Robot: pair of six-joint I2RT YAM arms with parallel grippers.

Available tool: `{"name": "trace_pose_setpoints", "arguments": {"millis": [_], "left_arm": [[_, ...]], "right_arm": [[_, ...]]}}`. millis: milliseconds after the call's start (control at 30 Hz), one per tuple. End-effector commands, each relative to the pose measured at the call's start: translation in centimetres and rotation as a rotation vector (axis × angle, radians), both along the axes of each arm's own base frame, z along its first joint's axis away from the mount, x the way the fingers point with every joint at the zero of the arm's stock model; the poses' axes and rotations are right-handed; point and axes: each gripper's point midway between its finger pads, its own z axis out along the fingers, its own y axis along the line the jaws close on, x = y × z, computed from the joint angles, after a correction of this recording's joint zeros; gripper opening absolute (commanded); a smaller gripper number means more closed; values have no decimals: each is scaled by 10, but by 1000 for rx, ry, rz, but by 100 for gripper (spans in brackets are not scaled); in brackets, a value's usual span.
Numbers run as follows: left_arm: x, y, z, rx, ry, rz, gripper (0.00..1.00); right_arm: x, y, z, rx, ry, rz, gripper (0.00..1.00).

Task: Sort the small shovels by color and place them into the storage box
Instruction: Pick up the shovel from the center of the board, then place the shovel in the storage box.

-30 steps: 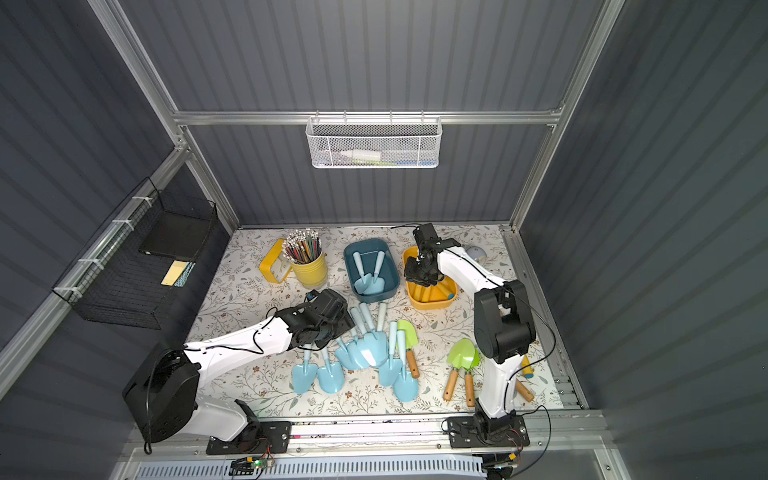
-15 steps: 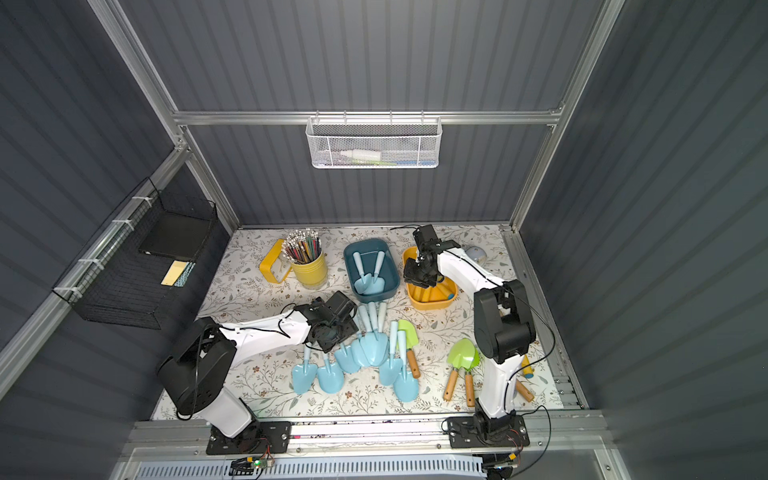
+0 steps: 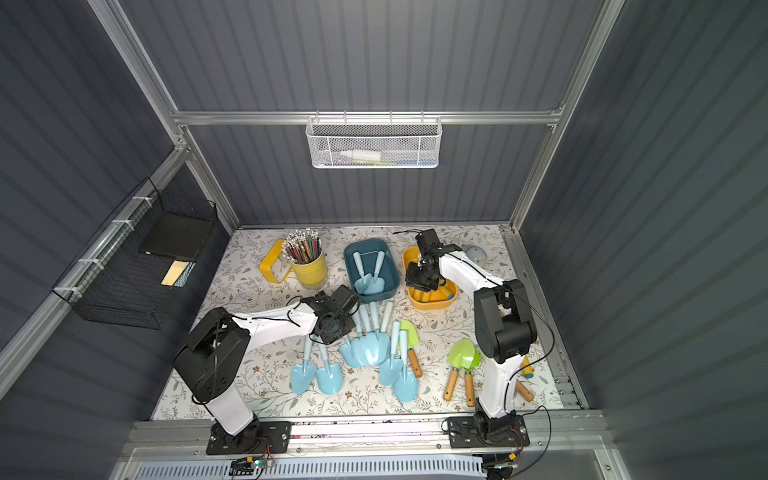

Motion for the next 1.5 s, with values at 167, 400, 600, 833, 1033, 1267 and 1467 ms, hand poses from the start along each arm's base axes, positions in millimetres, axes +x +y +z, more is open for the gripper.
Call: {"name": "trace_pose_setpoints", "arguments": {"millis": [167,400,600,833,1033,1267,1467], "left_arm": [[34,34,18,369,-31,-22,0],[67,26,52,454,-123,-123,0],[84,5,91,370,-194,-166,0],[110,-18,146,263,-304,-185,0],[178,-49,220,237,-510,-189,0],[246,-53,205,286,-560,-208,0],[252,-49,155,291,-514,-235,0]], "right_arm": [[0,-6,6,7,-8,-17,31],[2,-9,4,2,-4,-24,31],[2,-14,2,-11,-1,-34,31],[5,-14,1,-19,7,-35,31],[6,-17,3,-33,0,-42,31],[6,-25,11,-68,-24,-54,31],[5,-29,14,-79,-29,-67,31]]}}
